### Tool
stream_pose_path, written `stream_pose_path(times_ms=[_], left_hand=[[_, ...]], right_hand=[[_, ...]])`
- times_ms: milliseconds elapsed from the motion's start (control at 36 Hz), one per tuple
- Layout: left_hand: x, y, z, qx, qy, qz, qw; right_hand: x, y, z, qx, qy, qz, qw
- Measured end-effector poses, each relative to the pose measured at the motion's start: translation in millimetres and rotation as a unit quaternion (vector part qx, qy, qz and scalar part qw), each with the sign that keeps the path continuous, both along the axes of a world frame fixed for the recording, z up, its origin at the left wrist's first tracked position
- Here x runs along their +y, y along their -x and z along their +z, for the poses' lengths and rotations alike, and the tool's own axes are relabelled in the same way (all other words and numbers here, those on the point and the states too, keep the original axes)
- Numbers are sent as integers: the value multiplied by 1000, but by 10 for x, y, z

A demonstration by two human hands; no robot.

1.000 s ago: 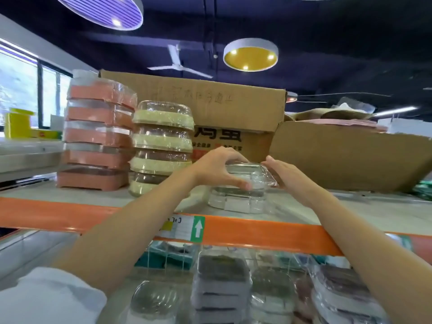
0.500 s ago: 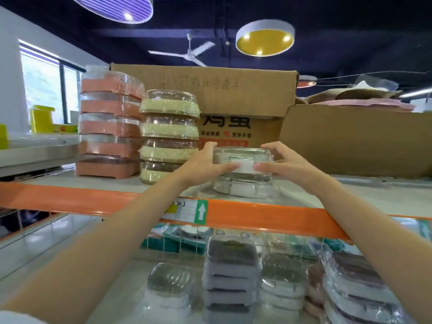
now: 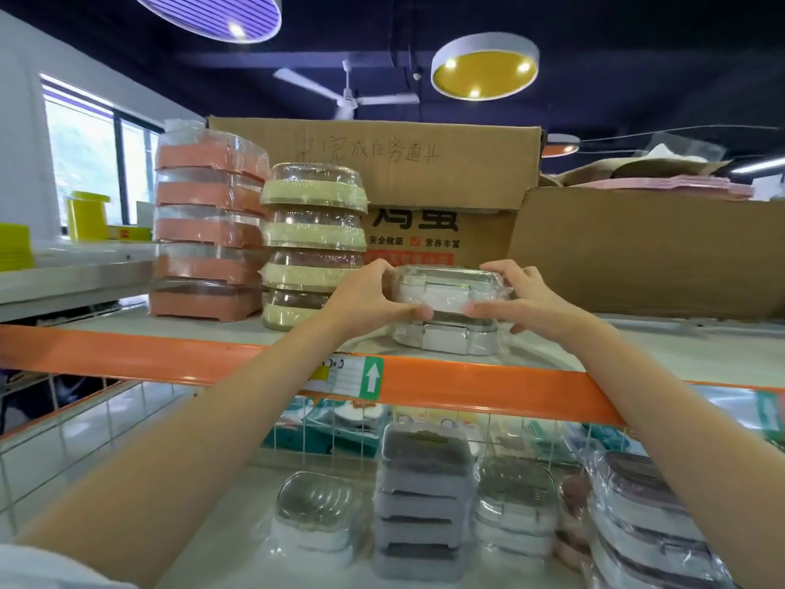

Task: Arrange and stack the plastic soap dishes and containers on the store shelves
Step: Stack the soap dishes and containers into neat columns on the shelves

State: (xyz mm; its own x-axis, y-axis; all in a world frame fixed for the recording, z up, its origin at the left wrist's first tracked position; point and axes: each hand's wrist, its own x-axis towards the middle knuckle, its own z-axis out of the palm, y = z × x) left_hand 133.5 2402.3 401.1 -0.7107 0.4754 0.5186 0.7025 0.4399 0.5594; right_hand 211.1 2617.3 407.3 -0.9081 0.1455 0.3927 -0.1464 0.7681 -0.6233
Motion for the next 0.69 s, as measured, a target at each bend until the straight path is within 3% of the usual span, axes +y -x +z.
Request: stream_pose_path(times_ms=[222,417,694], left_hand=[[-13,50,-5,-4,-25,33,999],[-59,95,-2,-19,-56,73,996],[-91,98,15,-48,-64,40,996]], right_hand=[[-79,65,-28,43,-39,6,998],[-182,131,-32,23,-54,19,998],[-171,69,-26,62,-63,6,996]])
